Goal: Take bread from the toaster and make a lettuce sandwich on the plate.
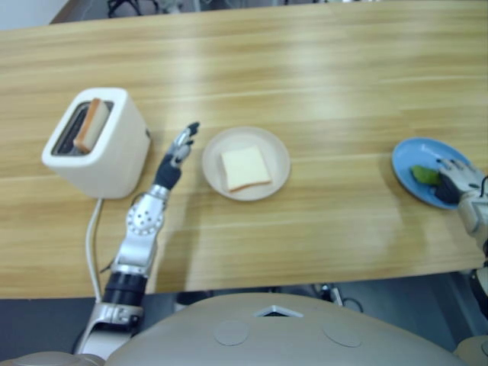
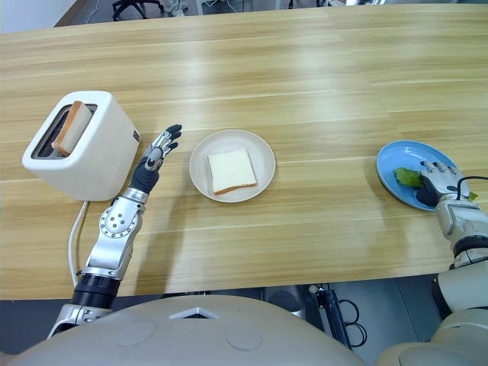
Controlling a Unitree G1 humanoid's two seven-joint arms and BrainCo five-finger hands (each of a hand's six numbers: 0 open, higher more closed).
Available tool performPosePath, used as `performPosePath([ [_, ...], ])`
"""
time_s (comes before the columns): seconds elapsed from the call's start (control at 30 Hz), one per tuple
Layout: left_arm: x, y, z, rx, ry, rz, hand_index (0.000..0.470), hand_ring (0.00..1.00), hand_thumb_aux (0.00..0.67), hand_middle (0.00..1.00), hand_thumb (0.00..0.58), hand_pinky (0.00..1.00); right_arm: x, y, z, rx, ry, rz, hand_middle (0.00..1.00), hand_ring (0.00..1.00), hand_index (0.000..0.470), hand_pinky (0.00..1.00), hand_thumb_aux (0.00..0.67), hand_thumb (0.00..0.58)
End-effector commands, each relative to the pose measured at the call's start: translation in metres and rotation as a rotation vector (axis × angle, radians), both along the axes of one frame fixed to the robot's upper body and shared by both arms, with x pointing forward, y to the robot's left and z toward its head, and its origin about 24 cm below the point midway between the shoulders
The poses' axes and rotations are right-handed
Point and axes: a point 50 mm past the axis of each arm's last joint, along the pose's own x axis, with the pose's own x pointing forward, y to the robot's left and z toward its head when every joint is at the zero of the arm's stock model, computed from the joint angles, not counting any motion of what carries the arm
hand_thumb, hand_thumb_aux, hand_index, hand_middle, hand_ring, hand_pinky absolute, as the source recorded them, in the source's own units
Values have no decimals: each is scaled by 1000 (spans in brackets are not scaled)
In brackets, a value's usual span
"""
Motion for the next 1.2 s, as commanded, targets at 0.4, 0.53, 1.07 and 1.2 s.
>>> performPosePath([
  [0.4, -1, 4, -4, 9, 17, 24, 0, 0, 0, 0, 0, 0, 21, 11, 58, -34, -362, 169, 1000, 1000, 460, 1000, 670, 580],
  [0.53, -1, 4, -5, 11, 15, 25, 0, 0, 0, 0, 0, 0, 25, 23, 86, -65, -485, 227, 1000, 1000, 460, 1000, 670, 580],
  [1.07, 5, 0, -3, -23, 0, 31, 0, 0, 0, 0, 0, 0, 84, 231, 56, 352, -530, 706, 1000, 1000, 460, 1000, 670, 580],
  [1.2, 7, 3, -2, -31, -7, 48, 0, 0, 0, 0, 0, 0, 92, 276, 36, 432, -463, 795, 1000, 1000, 460, 1000, 670, 580],
])
